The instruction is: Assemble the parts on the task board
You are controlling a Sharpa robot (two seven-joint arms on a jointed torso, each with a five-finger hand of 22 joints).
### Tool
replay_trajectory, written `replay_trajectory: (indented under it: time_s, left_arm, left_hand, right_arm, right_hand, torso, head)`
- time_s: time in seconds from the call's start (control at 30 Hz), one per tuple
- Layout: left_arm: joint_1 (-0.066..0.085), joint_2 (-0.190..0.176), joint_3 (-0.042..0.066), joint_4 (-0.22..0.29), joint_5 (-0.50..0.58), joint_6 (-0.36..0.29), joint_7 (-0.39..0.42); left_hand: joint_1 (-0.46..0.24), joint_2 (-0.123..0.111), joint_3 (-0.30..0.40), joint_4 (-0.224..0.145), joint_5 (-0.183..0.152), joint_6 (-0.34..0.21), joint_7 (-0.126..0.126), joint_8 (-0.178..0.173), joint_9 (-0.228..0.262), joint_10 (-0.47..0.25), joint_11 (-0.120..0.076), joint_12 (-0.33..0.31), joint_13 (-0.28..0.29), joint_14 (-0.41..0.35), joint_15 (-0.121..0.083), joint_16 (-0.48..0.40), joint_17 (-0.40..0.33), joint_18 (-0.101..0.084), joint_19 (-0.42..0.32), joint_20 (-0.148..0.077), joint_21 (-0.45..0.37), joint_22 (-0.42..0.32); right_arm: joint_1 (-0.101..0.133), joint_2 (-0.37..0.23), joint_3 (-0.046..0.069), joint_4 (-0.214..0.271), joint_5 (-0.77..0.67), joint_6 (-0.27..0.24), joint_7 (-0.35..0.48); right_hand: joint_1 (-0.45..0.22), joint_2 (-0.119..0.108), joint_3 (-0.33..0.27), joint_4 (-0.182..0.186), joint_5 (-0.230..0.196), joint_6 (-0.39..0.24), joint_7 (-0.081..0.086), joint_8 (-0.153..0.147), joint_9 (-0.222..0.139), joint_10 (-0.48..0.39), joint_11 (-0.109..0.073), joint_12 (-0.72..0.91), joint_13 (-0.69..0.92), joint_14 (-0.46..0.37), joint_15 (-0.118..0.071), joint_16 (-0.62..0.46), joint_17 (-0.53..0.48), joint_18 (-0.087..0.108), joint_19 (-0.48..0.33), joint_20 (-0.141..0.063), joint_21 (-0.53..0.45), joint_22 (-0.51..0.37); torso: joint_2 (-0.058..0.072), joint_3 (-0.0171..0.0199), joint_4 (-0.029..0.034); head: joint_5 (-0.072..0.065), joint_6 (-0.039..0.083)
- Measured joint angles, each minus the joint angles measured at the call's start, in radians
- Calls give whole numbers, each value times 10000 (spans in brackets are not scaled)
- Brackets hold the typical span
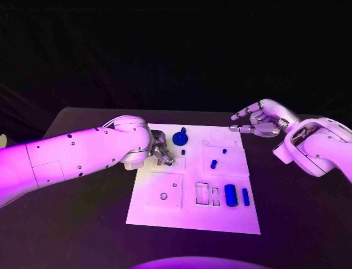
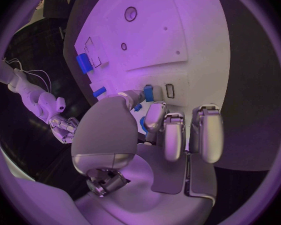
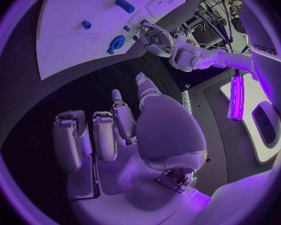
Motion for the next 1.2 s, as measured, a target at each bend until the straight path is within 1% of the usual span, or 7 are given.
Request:
replay_trajectory:
  time_s: [0.13,0.23,0.43,0.5,0.67,0.83,1.2]
  left_arm:
    - [9,70,8,-121,49,88,-2]
    - [20,116,15,-204,100,161,-2]
    - [31,183,24,-314,159,257,-2]
    - [36,197,26,-341,170,283,0]
    - [22,240,15,-398,190,357,4]
    - [25,261,15,-445,204,413,4]
    - [29,332,17,-570,222,491,4]
  left_hand:
    - [-281,168,-44,-77,1,3,0,4,4,41,-40,0,0,0,0,0,-1,0,0,0,0,0]
    - [-500,259,-25,-300,-10,67,-32,16,4,41,-40,0,-1,0,0,0,-1,0,0,0,0,0]
    - [-1073,350,156,-991,-78,229,-92,-46,-34,78,-76,0,51,0,0,0,-2,-1,-20,-20,0,0]
    - [-1253,381,85,-1091,-78,236,-87,-66,-75,116,-114,57,71,0,0,0,-2,-1,-37,-36,0,0]
    - [-1379,506,-605,-900,-77,509,-288,-164,-137,146,-145,61,134,6,-65,0,-2,-1,-37,-36,0,0]
    - [-1472,604,-1072,-781,-76,632,-312,-261,-177,146,-145,98,183,0,-72,0,-3,-1,0,-73,0,-1]
    - [-1505,640,-1602,-622,-75,702,-305,-315,-215,217,-148,212,298,0,-72,0,-4,-2,0,-73,0,-1]
  right_arm:
    - [0,4,0,3,0,3,0]
    - [0,4,0,5,0,5,-4]
    - [-1,-4,0,11,-2,9,-12]
    - [-1,-6,0,12,-2,11,-16]
    - [-1,-6,0,20,-3,13,-30]
    - [-1,-8,0,25,-4,14,-44]
    - [-1,-14,0,32,-4,16,-68]
  right_hand:
    - [0,0,0,0,0,0,0,0,9,0,0,0,0,0,0,0,0,0,0,0,0,-1]
    - [0,0,0,0,0,0,0,0,8,0,0,0,0,0,0,0,7,1,0,0,0,-1]
    - [0,0,0,0,0,0,0,0,7,0,0,0,0,0,0,0,8,1,0,0,0,-2]
    - [2,2,0,0,0,0,0,0,7,0,0,0,0,0,0,0,8,0,0,0,0,-2]
    - [40,40,0,0,-1,0,0,0,7,0,0,0,1,0,0,0,7,1,0,0,0,-3]
    - [40,40,0,0,-1,0,0,0,6,0,0,0,1,0,0,0,6,1,0,0,0,-3]
    - [40,40,1,0,-1,0,0,0,5,0,0,0,1,0,0,0,5,0,0,0,0,-4]
  torso:
    - [0,0,-3]
    - [0,1,-8]
    - [1,3,-4]
    - [0,7,-4]
    - [-2,9,1]
    - [-6,6,1]
    - [-4,0,1]
  head:
    - [4,-29]
    - [0,-39]
    - [-8,-72]
    - [-12,-77]
    - [-16,-89]
    - [-20,-90]
    - [-25,-124]
